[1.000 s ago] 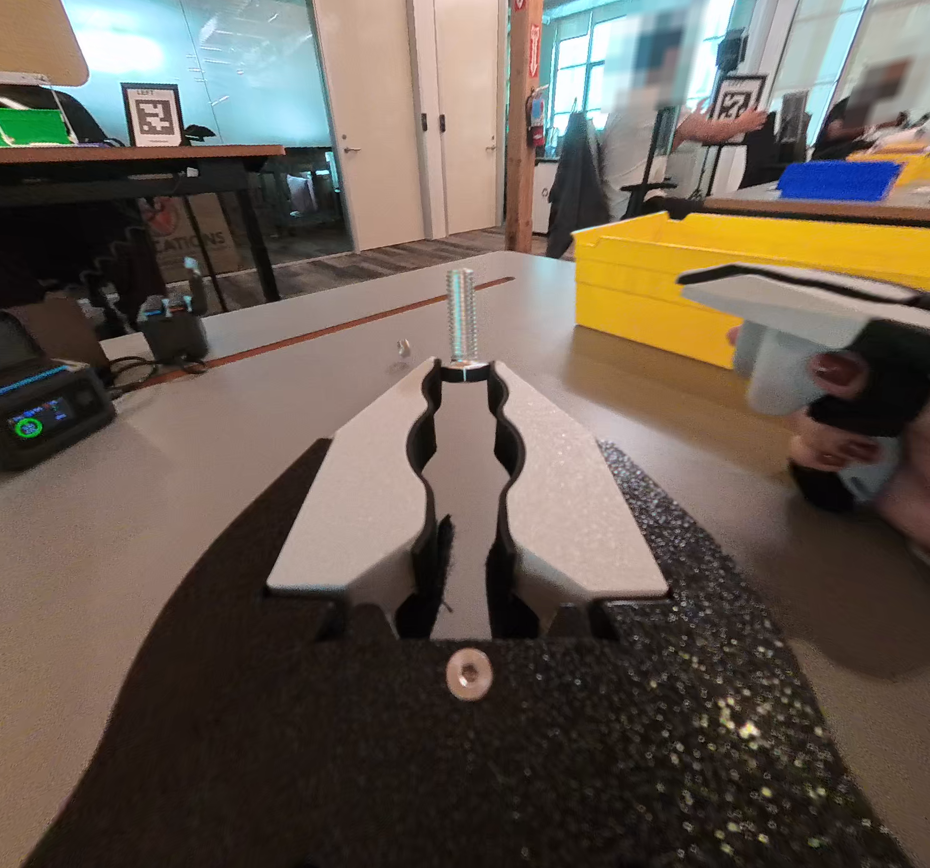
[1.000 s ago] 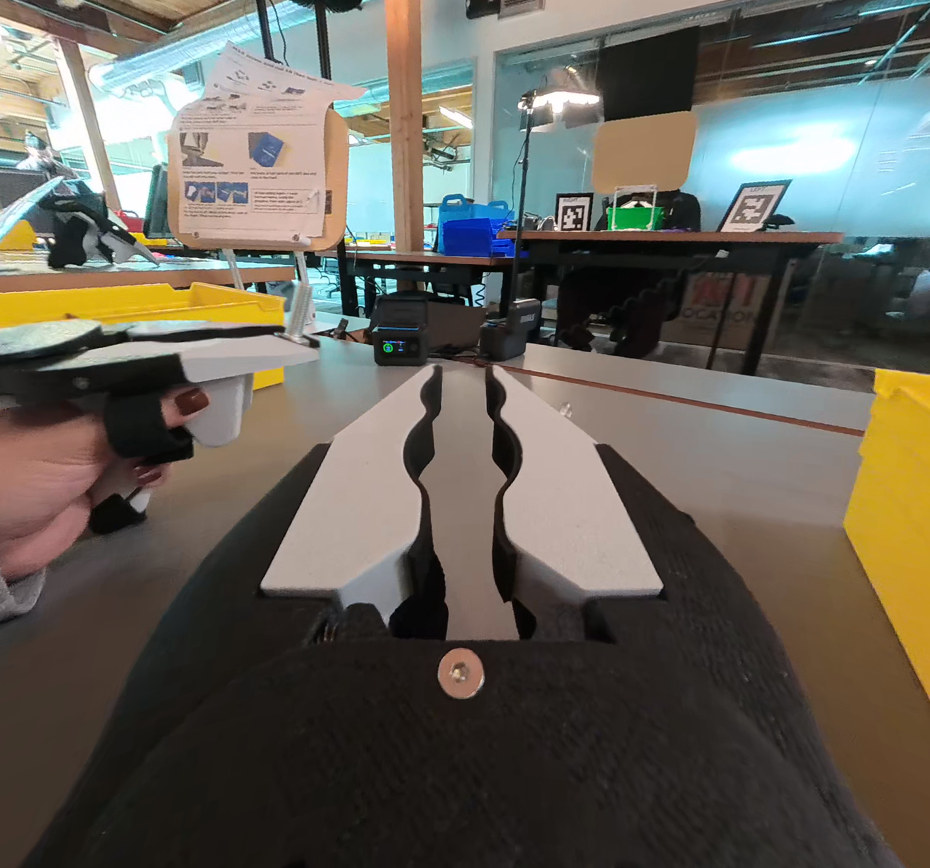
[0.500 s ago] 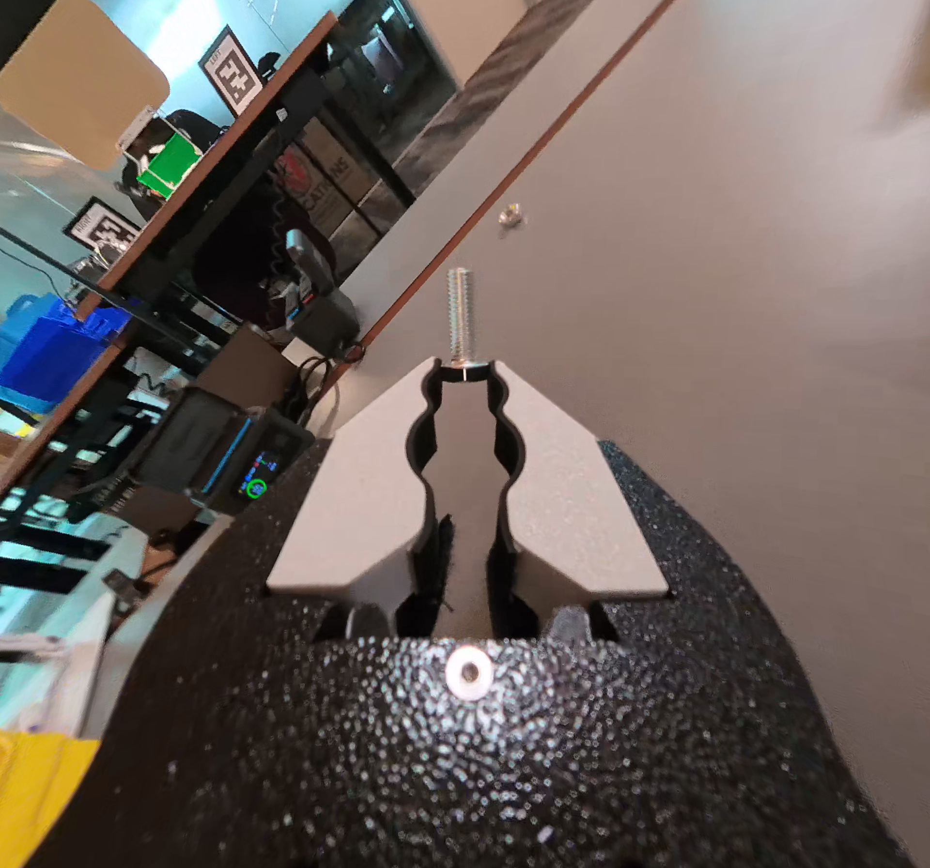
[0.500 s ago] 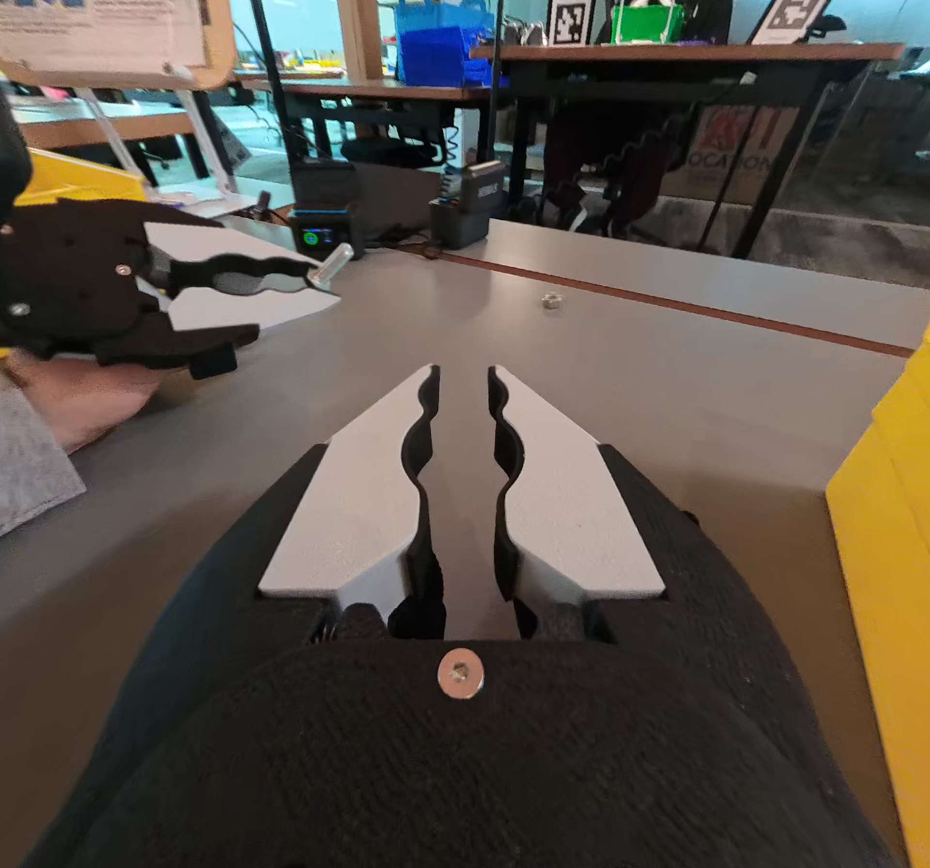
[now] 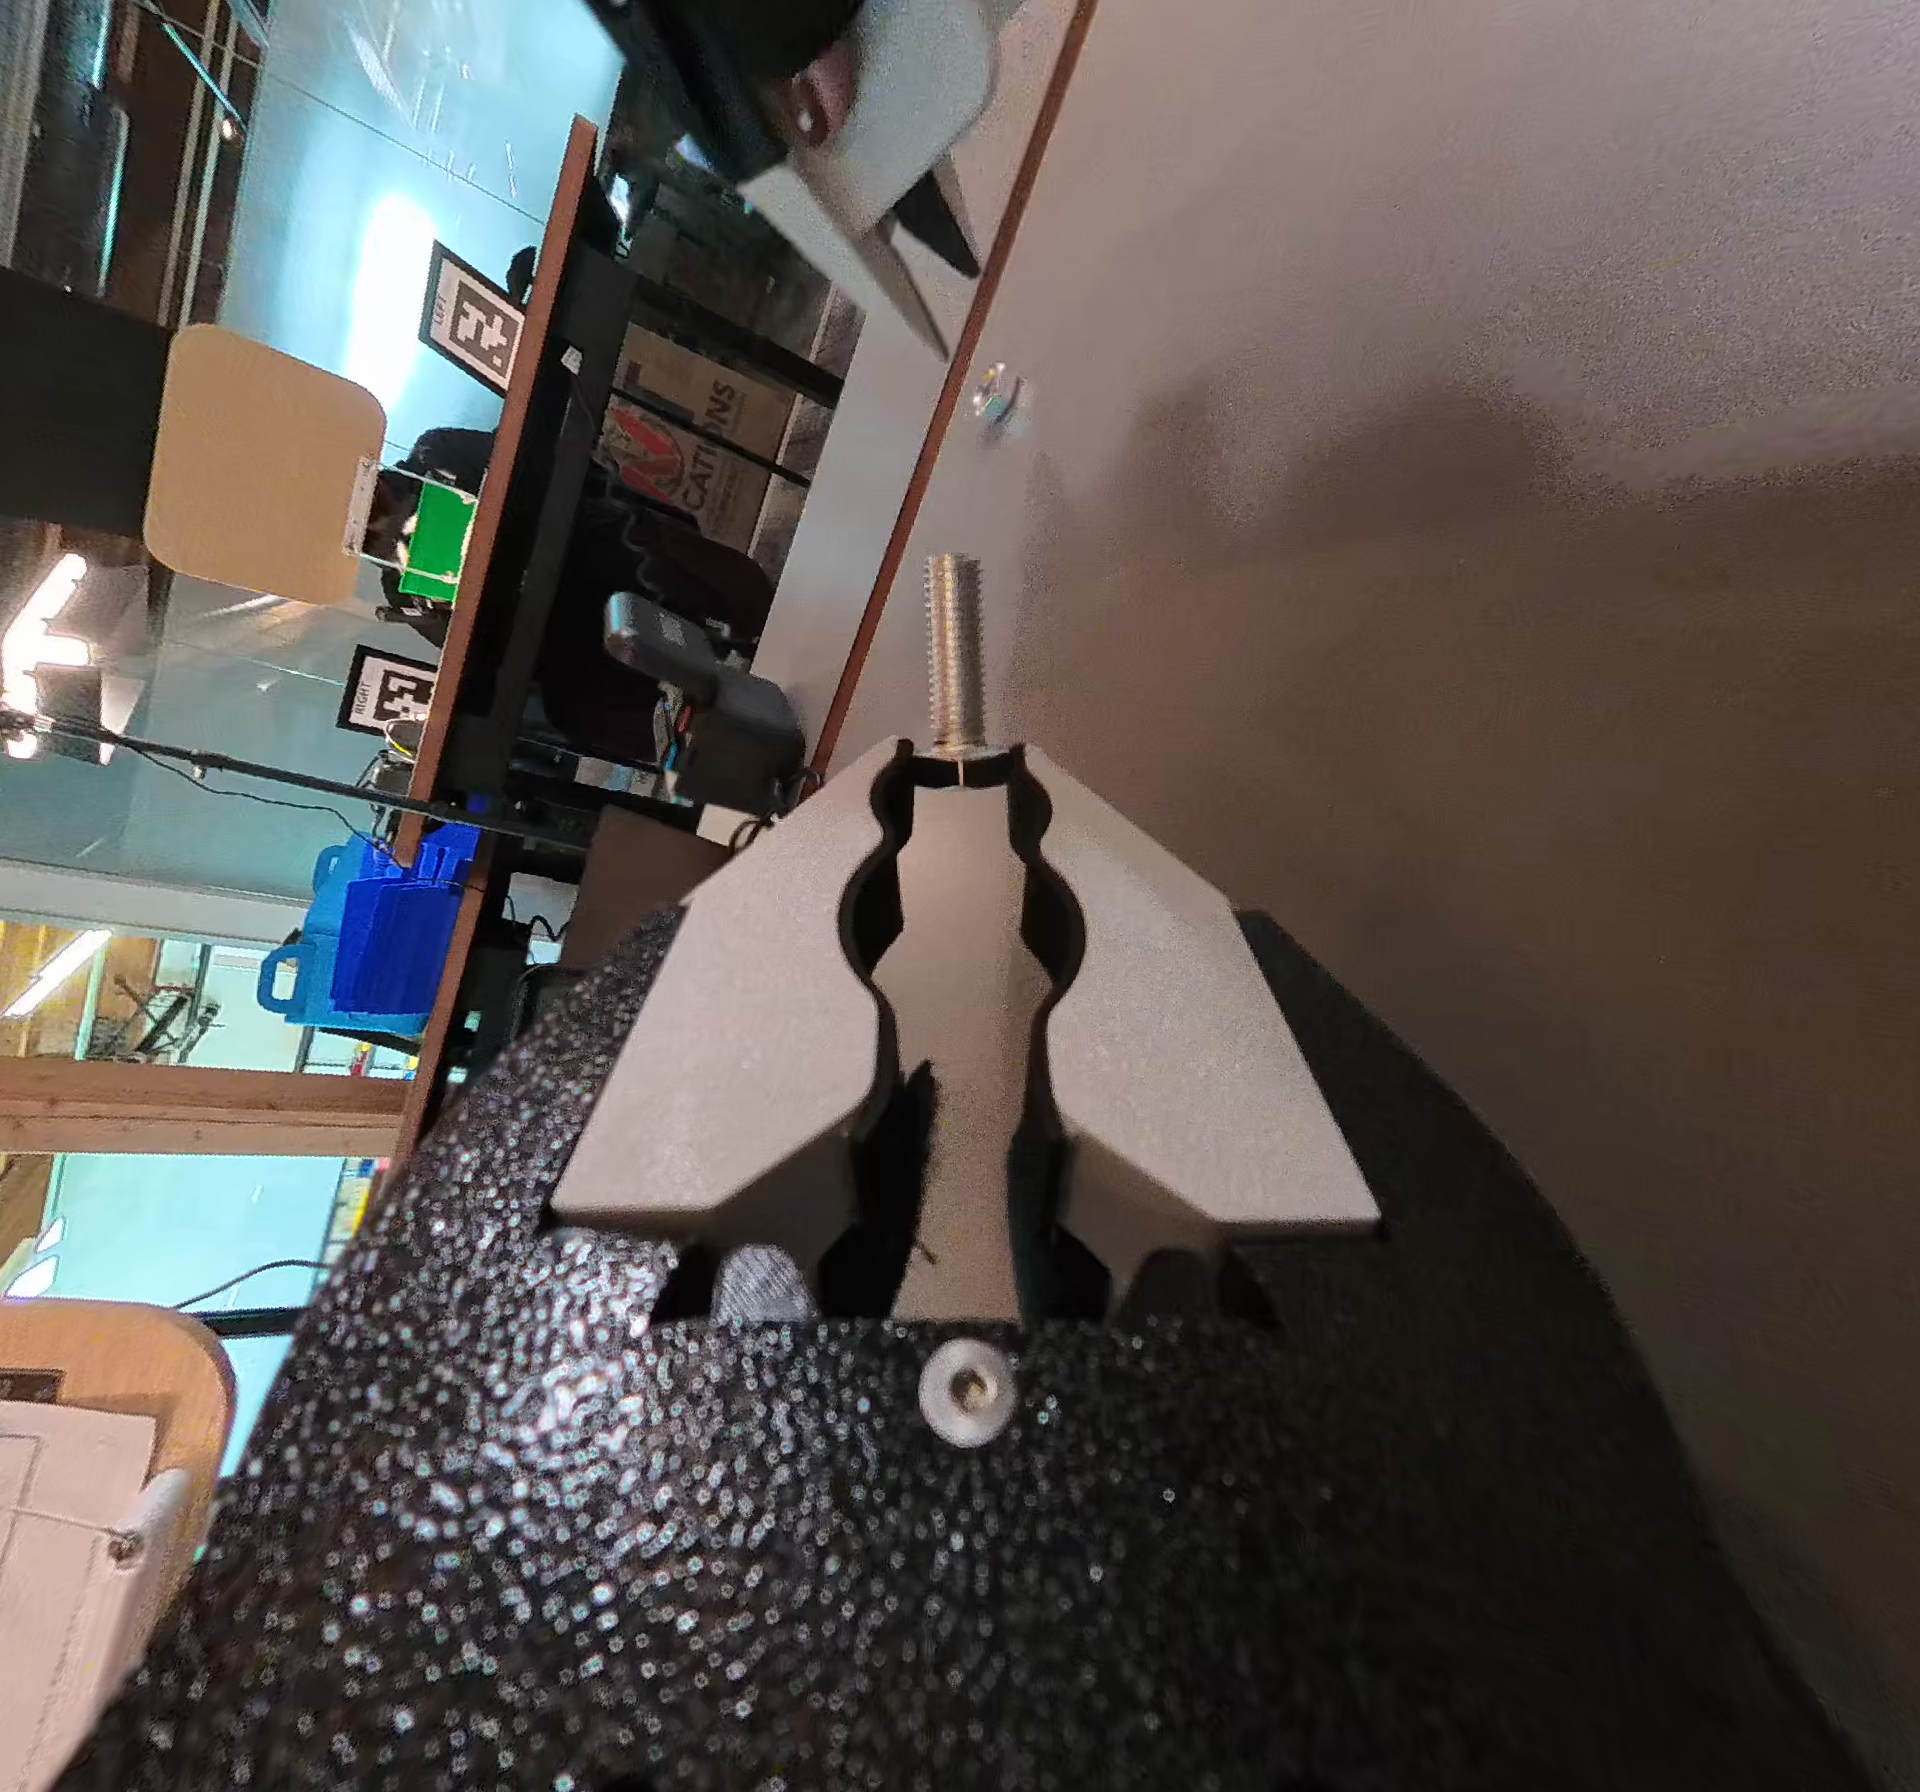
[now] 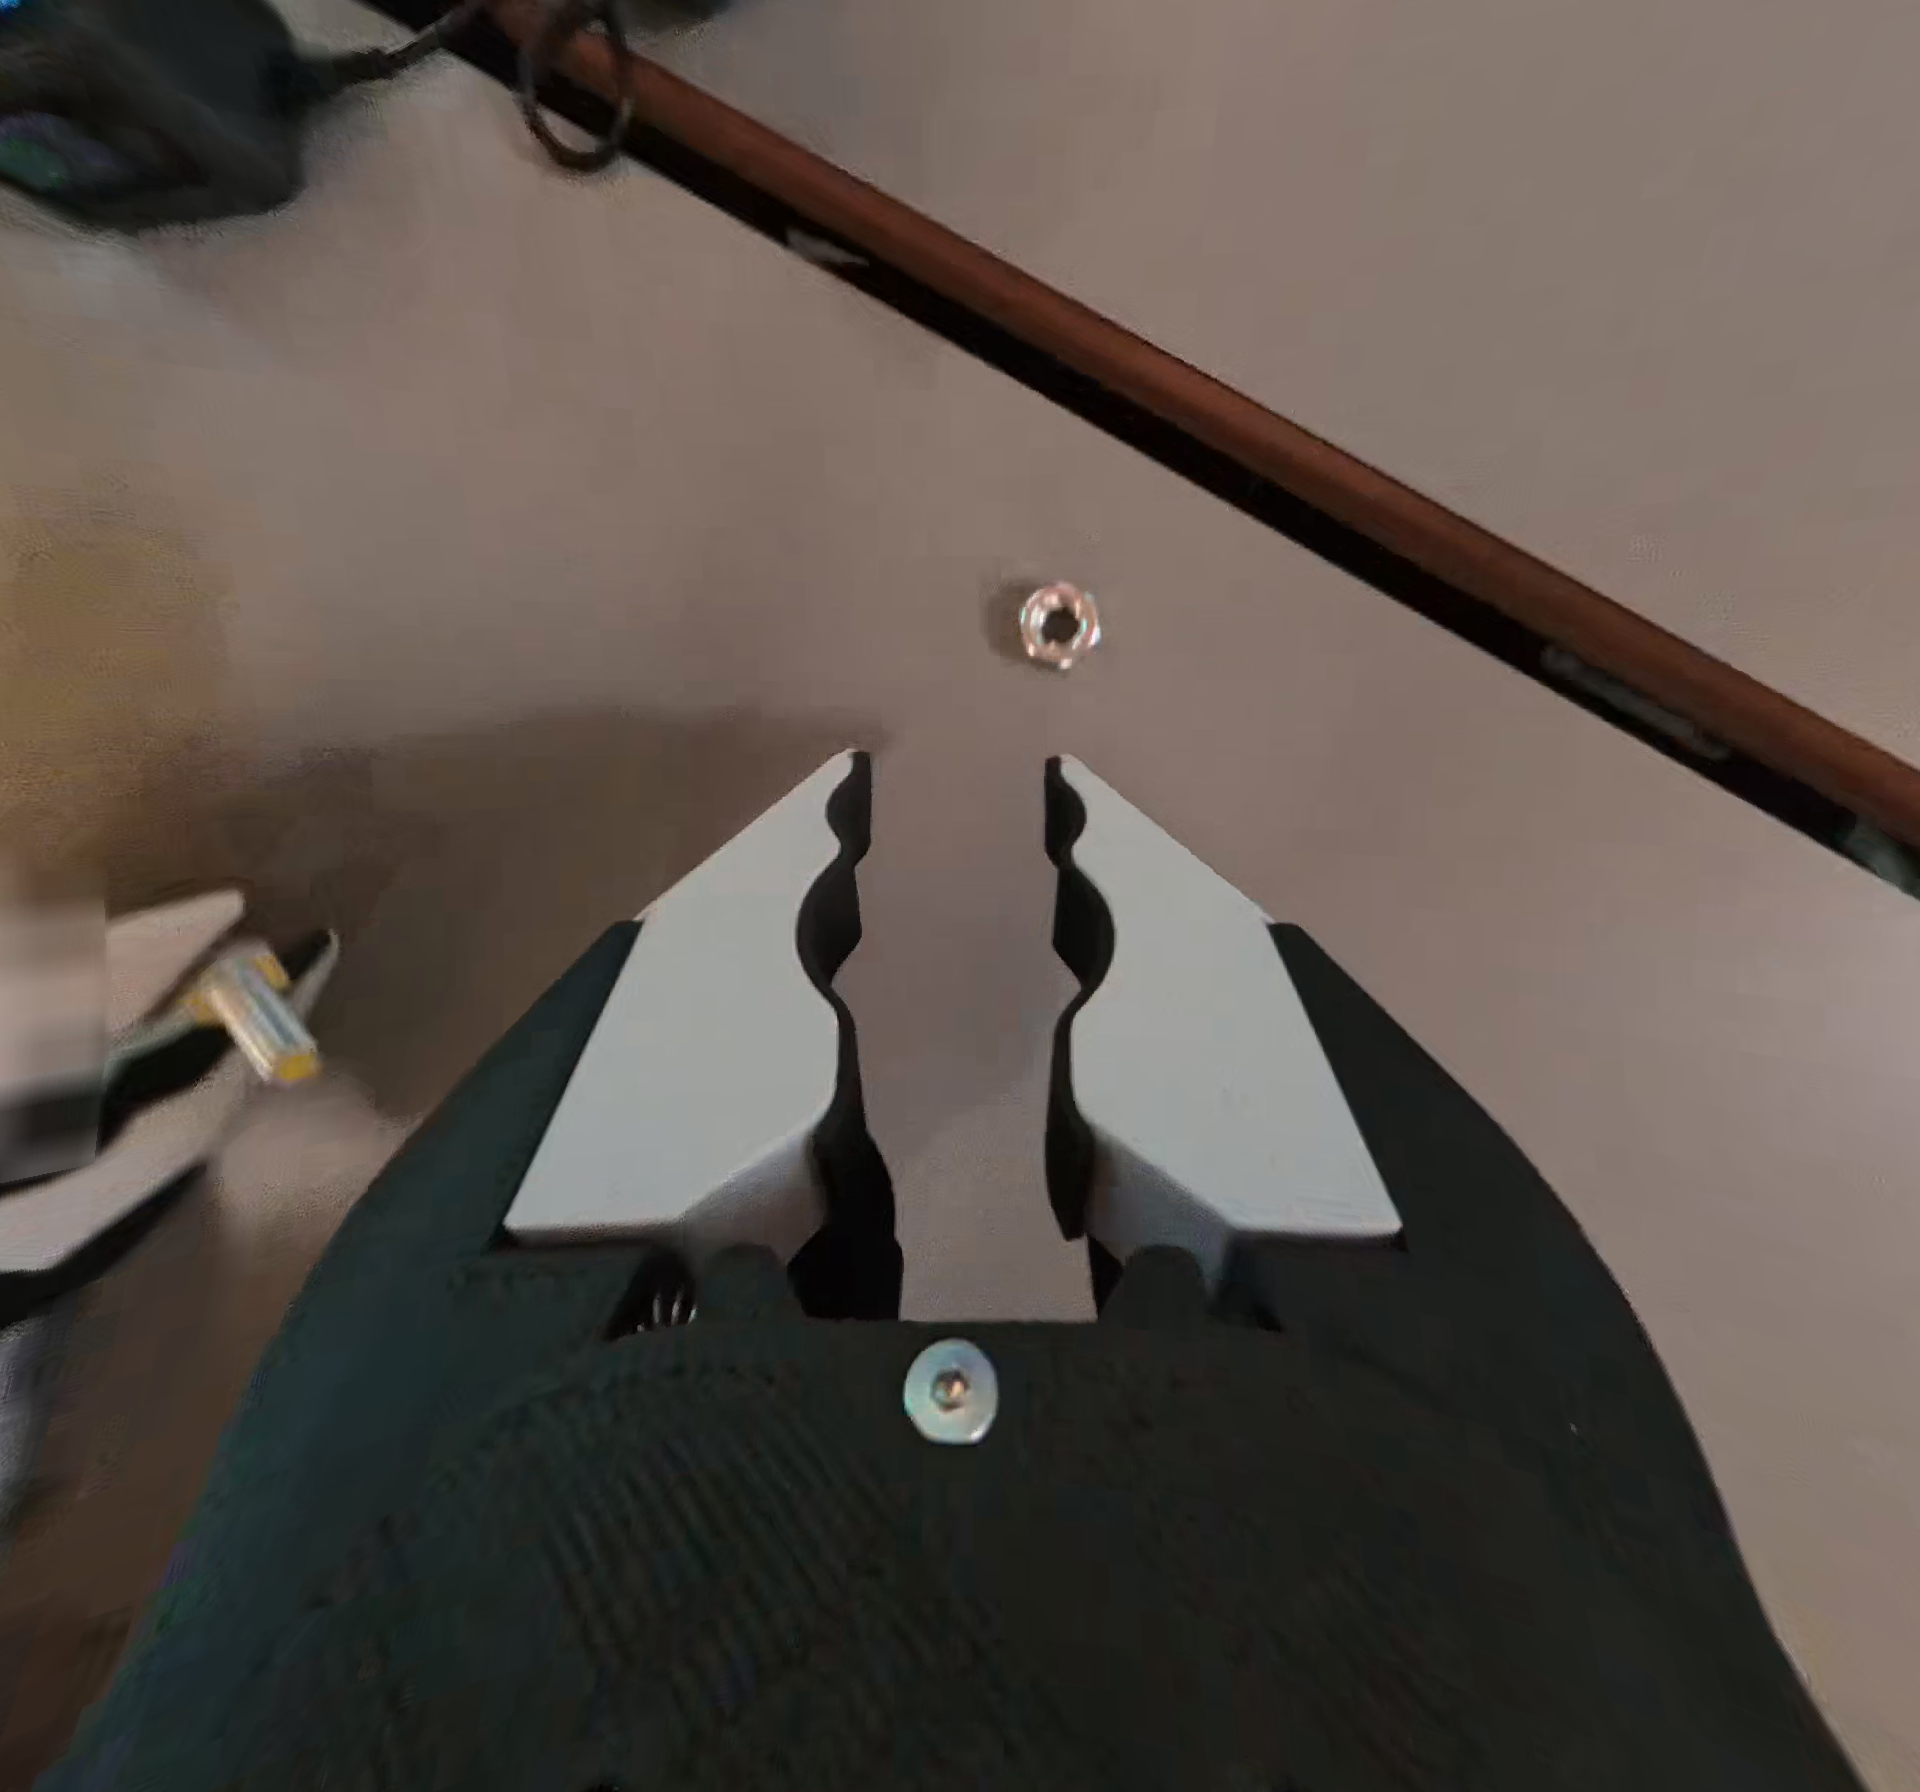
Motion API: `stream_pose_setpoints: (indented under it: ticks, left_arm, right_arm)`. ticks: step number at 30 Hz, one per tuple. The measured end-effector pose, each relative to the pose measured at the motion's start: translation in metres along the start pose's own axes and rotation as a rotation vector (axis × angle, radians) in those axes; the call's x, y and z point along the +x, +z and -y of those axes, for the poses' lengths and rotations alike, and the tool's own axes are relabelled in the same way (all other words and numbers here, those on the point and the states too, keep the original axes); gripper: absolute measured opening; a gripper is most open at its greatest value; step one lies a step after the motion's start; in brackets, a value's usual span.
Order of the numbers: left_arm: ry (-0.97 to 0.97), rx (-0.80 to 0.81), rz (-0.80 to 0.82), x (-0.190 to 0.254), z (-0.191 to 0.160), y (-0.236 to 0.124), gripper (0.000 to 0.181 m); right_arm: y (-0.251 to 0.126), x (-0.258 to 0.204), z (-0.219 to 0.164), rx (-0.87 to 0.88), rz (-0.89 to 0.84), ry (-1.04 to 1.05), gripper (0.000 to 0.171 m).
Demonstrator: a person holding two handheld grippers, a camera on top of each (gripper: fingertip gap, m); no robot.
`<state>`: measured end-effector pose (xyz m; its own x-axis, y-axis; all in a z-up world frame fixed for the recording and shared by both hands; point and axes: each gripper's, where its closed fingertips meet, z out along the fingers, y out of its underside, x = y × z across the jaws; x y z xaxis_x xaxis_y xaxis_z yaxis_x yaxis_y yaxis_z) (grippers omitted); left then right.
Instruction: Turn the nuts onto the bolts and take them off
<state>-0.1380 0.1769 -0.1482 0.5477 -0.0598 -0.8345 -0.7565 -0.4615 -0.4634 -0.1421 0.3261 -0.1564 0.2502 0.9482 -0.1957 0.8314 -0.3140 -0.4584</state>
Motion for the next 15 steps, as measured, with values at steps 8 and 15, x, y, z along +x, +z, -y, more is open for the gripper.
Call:
stream_pose_setpoints:
  ticks: [8,15]
  left_arm:
    - [-0.061,0.017,-0.026,-0.001,-0.001,0.001,0.015]
    - [-0.069,0.029,-0.046,0.003,0.002,0.002,0.015]
  right_arm:
    - [0.03,0.017,0.015,-0.36,-0.074,0.107,0.028]
    - [0.038,0.021,0.009,-0.442,-0.147,0.064,0.026]
